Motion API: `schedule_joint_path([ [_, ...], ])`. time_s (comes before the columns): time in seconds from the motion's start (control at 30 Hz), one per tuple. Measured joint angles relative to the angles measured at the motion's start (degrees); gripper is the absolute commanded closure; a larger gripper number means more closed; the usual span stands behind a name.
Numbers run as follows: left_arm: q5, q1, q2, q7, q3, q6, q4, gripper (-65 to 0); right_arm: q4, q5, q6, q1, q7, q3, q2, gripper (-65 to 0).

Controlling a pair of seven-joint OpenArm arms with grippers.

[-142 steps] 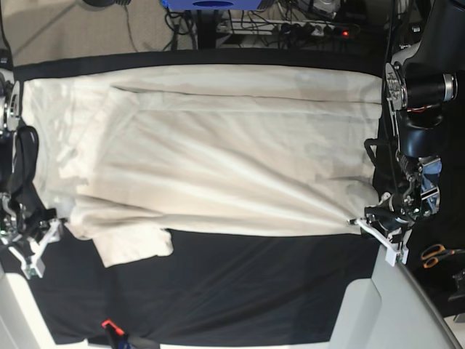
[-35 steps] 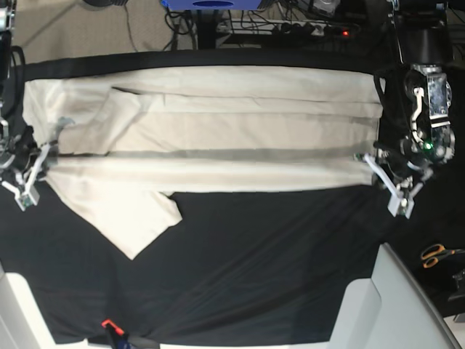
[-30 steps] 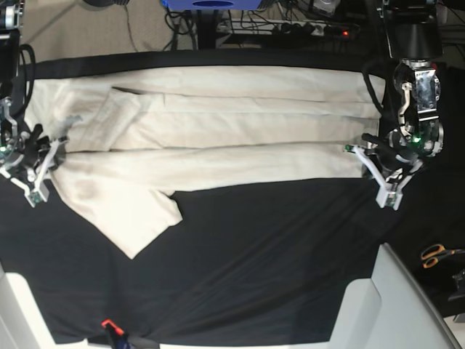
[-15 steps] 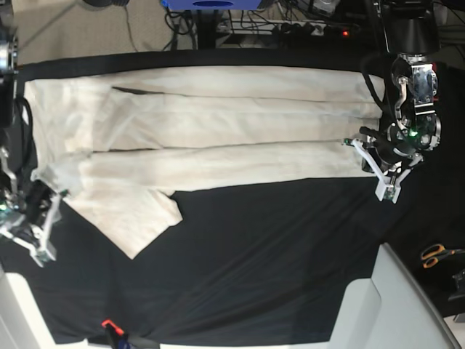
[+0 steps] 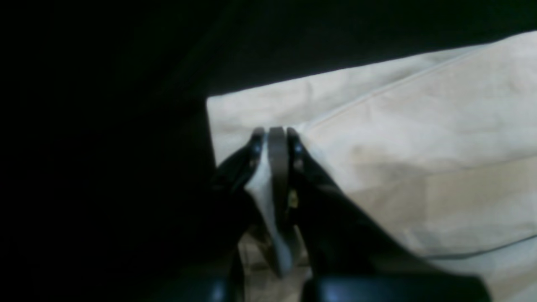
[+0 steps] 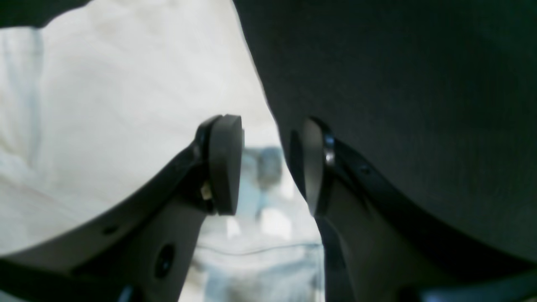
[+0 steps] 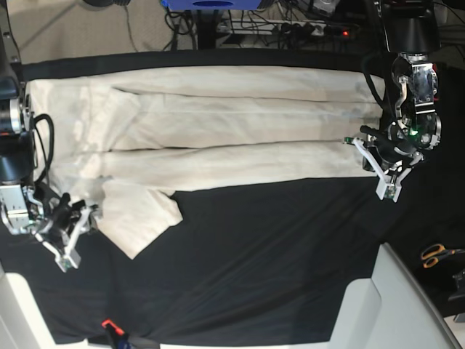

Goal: Fold the T-shirt properly

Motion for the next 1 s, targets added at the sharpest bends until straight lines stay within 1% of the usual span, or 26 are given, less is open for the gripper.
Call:
schedule_joint_path([
  [0.1,0.0,0.0,0.0,-0.1,0.0,0.0,0.0,0.0,-3.5,-0.1,-0.1,0.3,1.7,0.0,0.0,-23.6],
  [0.3,0.0,0.0,0.0,-0.1,0.0,0.0,0.0,0.0,-3.6,0.0,0.2,-0.9,2.8,0.0,-0.5,-23.1],
  [0.43,0.0,0.0,0.0,-0.1,0.0,0.0,0.0,0.0,-3.6,0.2,-0.1,-1.9,3.1,0.0,-2.0,-22.8],
  [0.5,0.0,0.0,0.0,-0.1,0.0,0.0,0.0,0.0,-3.6,0.2,0.2,-2.0,3.0,0.0,-2.1,-21.9],
  [0.53,0.0,0.0,-0.1,-0.1,0.0,0.0,0.0,0.0,-3.6,0.2,0.2,-2.0,3.3,-1.2,-2.1,-19.2],
  [0.63,0.0,0.0,0.0,-0.1,0.0,0.0,0.0,0.0,-3.5,0.2,-0.3,-1.7,3.7,-4.7,-2.1,-3.9],
  [0.67,0.0,0.0,0.0,-0.1,0.0,0.0,0.0,0.0,-3.5,0.2,-0.3,-1.7,3.7,-5.2,-2.2,0.0],
  [0.73,0.0,-0.1,0.0,-0.1,0.0,0.0,0.0,0.0,-3.4,0.2,-0.3,-1.7,3.7,-5.2,-2.5,-0.8],
  [0.83,0.0,-0.5,0.0,-0.1,0.0,0.0,0.0,0.0,-3.1,0.2,-0.3,-1.4,3.0,-5.2,-2.5,0.0],
  [1.0,0.0,-0.8,0.0,-0.1,0.0,0.0,0.0,0.0,2.6,-0.1,0.3,-1.7,1.0,-5.3,-2.0,0.0],
])
